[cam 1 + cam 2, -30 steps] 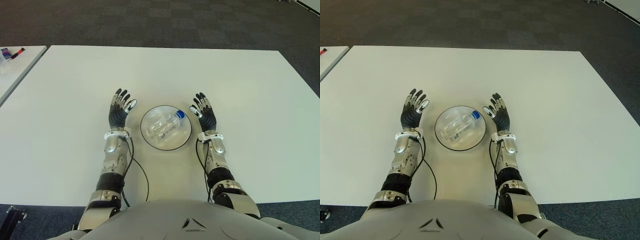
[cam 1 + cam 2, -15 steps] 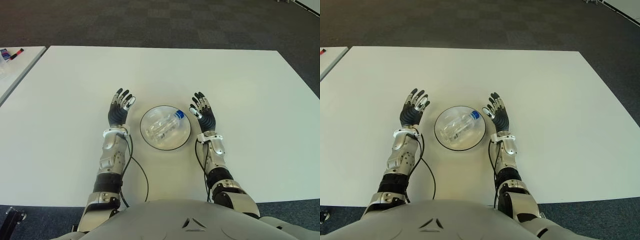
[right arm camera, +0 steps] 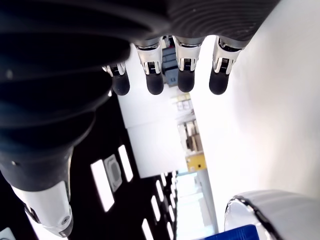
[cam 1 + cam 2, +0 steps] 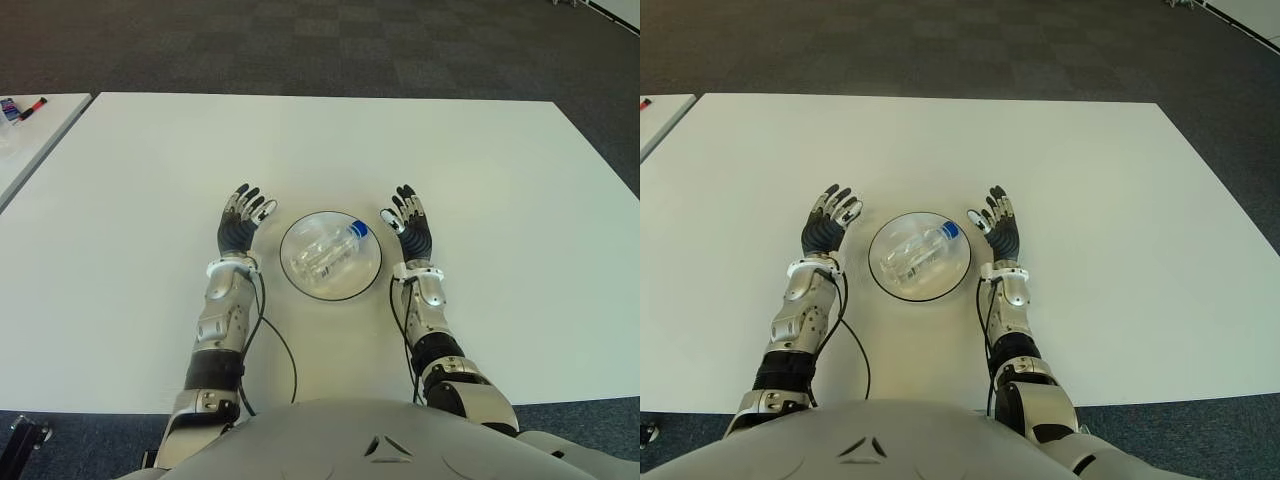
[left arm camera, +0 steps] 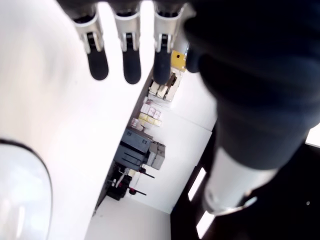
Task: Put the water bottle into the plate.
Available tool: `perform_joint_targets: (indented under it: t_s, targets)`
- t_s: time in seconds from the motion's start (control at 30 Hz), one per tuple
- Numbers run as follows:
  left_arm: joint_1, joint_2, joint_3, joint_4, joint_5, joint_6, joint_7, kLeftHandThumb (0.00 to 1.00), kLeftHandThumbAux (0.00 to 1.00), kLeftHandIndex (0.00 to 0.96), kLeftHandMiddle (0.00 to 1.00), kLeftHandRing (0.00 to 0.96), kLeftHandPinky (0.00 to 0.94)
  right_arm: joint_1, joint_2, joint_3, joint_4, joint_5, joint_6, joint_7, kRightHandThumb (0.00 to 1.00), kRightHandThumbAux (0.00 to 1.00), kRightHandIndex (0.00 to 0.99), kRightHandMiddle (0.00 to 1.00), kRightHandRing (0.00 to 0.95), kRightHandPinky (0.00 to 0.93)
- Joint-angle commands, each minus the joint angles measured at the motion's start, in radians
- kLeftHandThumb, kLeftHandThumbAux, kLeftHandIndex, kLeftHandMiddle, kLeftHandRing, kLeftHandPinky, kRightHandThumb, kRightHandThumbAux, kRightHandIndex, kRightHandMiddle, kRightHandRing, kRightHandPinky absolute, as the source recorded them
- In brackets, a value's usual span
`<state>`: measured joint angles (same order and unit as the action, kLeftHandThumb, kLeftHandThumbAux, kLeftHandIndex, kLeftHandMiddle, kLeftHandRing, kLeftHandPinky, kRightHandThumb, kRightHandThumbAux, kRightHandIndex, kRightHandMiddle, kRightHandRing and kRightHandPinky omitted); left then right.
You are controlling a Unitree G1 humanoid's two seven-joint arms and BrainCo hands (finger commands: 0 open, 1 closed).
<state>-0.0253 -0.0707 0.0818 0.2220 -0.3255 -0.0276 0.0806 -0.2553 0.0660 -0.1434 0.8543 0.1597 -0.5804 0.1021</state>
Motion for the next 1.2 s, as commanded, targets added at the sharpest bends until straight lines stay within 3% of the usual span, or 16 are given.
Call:
perform_joint_targets:
  t_s: [0.03,0.67,1.2]
  targets:
    - [0.006,-0.046,-0.013,-0.016,0.032,0.021,0.026,0.0,0.933,0.181,0.191,0.187,0.226,0.045,0.062,0.008,0.034,-0.013,0.064,-0.051,0.05,0.716,0.058,0.054,0.05,0.106]
    - [0.01,-0.038,-0.02,-0.006,0.103,-0.008,0.038,0.0,0.977,0.168,0.181,0.183,0.222,0.028,0.064,0.002,0.028,0.016,0.106,-0.112,0.116,0.772,0.082,0.074,0.071,0.124]
    - [0.013,-0.023,-0.025,0.035,0.159,-0.082,0.024,0.0,0.949,0.154,0.163,0.163,0.199,0.009,0.042,-0.013,0.028,0.025,0.115,-0.114,0.087,0.805,0.078,0.068,0.067,0.118]
